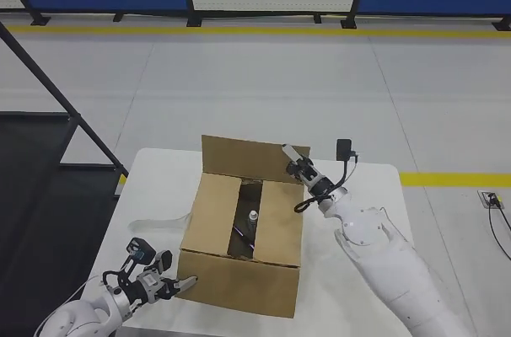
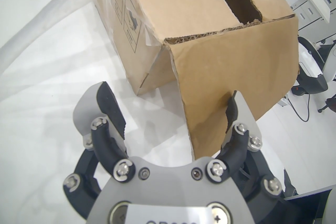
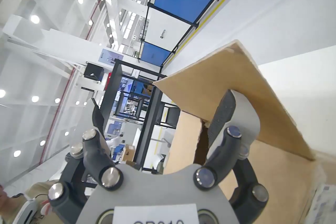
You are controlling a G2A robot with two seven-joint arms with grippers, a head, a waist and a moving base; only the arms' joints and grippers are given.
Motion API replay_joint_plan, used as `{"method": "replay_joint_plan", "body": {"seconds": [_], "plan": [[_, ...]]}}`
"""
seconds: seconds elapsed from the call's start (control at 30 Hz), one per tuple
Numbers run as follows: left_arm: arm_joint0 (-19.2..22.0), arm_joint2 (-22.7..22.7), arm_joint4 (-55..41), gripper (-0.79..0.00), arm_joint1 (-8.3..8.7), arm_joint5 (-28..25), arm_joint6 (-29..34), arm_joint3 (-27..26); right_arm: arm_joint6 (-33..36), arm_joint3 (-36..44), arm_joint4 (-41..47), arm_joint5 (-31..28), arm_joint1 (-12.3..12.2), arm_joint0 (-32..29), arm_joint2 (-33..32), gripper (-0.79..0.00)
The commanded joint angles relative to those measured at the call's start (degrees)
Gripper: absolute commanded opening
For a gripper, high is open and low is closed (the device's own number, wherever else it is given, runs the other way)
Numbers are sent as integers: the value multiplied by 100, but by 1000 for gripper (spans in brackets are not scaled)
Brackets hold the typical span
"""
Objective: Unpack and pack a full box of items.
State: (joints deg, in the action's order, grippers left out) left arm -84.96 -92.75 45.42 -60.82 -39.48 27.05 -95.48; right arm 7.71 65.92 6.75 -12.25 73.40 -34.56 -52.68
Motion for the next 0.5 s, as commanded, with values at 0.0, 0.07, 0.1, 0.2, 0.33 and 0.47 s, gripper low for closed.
{"method": "replay_joint_plan", "body": {"seconds": [0.0, 0.07, 0.1, 0.2, 0.33, 0.47], "plan": [[-21, 0, 6, 0, 6, 23, -19, -14, -96, -321, -118, 47, 89, 233, 158, 0], [-47, 3, 8, 0, 12, 48, -43, -31, -220, -650, -256, 114, 193, 445, 328, 0], [-60, 6, 11, 0, 15, 53, -52, -39, -241, -799, -264, 133, 246, 535, 401, 0], [-91, 10, 25, 0, 24, 86, -86, -58, -207, -1229, -254, 179, 395, 769, 583, 0], [-119, 12, 26, 0, 34, 143, -145, -72, -51, -1713, -167, 211, 555, 984, 716, 0], [-142, 15, 49, 0, 44, 195, -206, -80, 163, -2106, -122, 256, 675, 1157, 780, 0]]}}
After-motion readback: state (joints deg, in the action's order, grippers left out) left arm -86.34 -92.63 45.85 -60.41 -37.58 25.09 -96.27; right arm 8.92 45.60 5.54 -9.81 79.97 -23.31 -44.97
